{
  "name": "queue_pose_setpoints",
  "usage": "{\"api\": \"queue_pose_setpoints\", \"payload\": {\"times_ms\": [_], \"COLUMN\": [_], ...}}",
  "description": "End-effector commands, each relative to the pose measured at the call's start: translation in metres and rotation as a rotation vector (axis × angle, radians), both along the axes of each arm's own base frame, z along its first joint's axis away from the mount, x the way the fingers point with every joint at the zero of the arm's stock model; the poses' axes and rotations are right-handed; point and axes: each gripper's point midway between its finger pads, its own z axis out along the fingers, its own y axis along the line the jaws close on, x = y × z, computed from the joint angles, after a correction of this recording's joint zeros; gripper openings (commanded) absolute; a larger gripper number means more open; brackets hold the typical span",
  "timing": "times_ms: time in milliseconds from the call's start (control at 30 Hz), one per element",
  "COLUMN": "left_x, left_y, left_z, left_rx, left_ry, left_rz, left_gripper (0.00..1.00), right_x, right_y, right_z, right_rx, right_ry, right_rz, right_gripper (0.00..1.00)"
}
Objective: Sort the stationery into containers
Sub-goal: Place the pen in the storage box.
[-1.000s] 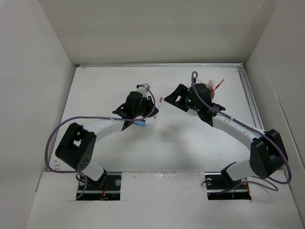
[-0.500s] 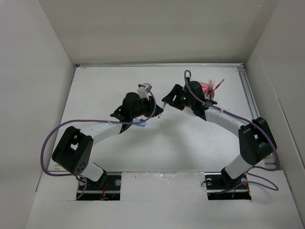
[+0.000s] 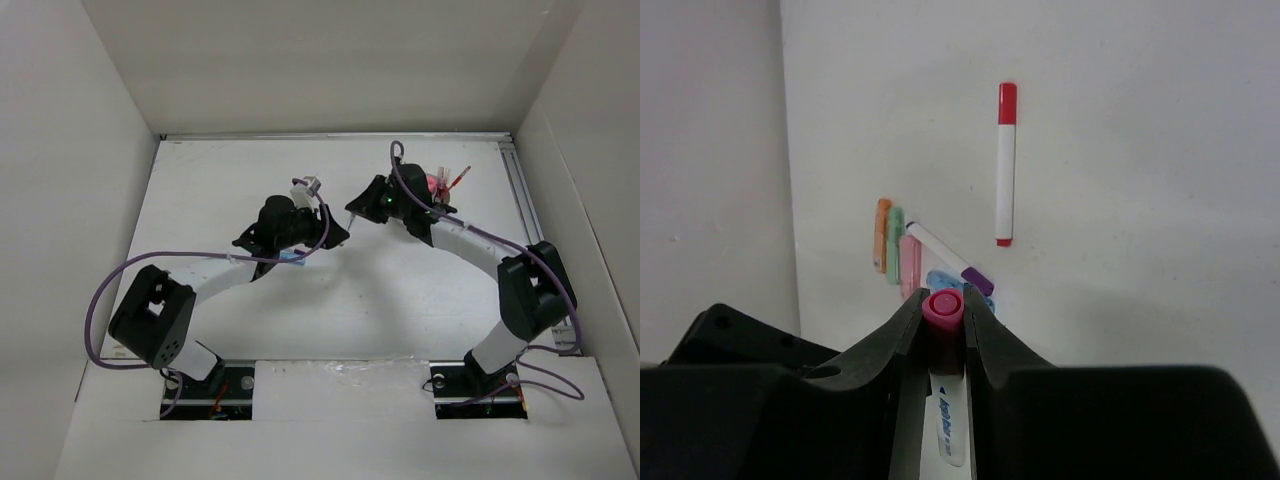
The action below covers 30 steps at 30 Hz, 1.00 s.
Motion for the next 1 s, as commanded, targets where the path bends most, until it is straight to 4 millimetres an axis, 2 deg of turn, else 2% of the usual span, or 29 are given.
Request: {"api": "queue_pose_setpoints", "payload": {"times_ms": [0,33,100,167,233,267,300,333,367,467,500,533,667,767,800,967], "left_x": [0.001,0.001,0.003,0.004,0.002,0.001,0.001,0.002,0.002,0.004,0.004,0.005,0.012,0.015,0.016,0.02], "left_y": [0.001,0.004,0.007,0.009,0.01,0.01,0.011,0.012,0.012,0.011,0.01,0.01,0.014,0.016,0.017,0.02], "left_z": [0.032,0.032,0.033,0.037,0.032,0.037,0.035,0.034,0.032,0.033,0.028,0.023,0.017,0.018,0.012,0.007], "left_rx": [-0.044,-0.041,-0.034,-0.038,-0.032,-0.038,-0.033,-0.03,-0.025,-0.025,-0.018,-0.01,0.025,0.033,0.047,0.067], "left_ry": [-0.095,-0.101,-0.102,-0.112,-0.103,-0.112,-0.104,-0.106,-0.099,-0.099,-0.089,-0.079,-0.054,-0.055,-0.043,-0.031], "left_rz": [0.004,0.02,0.041,0.05,0.049,0.05,0.05,0.06,0.06,0.06,0.059,0.059,0.098,0.119,0.127,0.151], "left_gripper": [0.47,0.48,0.5,0.5,0.5,0.5,0.5,0.5,0.5,0.5,0.5,0.5,0.49,0.49,0.49,0.49], "right_x": [0.031,0.044,0.055,0.074,0.084,0.091,0.092,0.093,0.093,0.097,0.098,0.103,0.115,0.122,0.122,0.127], "right_y": [-0.02,-0.035,-0.055,-0.088,-0.114,-0.14,-0.155,-0.167,-0.187,-0.212,-0.216,-0.218,-0.226,-0.226,-0.222,-0.214], "right_z": [0.063,0.073,0.092,0.103,0.107,0.115,0.107,0.106,0.111,0.107,0.115,0.108,0.104,0.093,0.089,0.072], "right_rx": [0.052,0.044,0.021,-0.054,-0.16,-0.233,-0.31,-0.356,-0.406,-0.534,-0.544,-0.581,-0.665,-0.727,-0.748,-0.803], "right_ry": [-0.14,-0.155,-0.2,-0.229,-0.262,-0.287,-0.27,-0.267,-0.276,-0.279,-0.297,-0.293,-0.291,-0.28,-0.277,-0.276], "right_rz": [-0.084,-0.14,-0.208,-0.353,-0.464,-0.598,-0.65,-0.705,-0.808,-0.913,-0.932,-0.94,-0.987,-0.999,-0.989,-0.981], "right_gripper": [0.03,0.03,0.03,0.03,0.03,0.03,0.03,0.03,0.03,0.02,0.02,0.02,0.02,0.03,0.03,0.03]}}
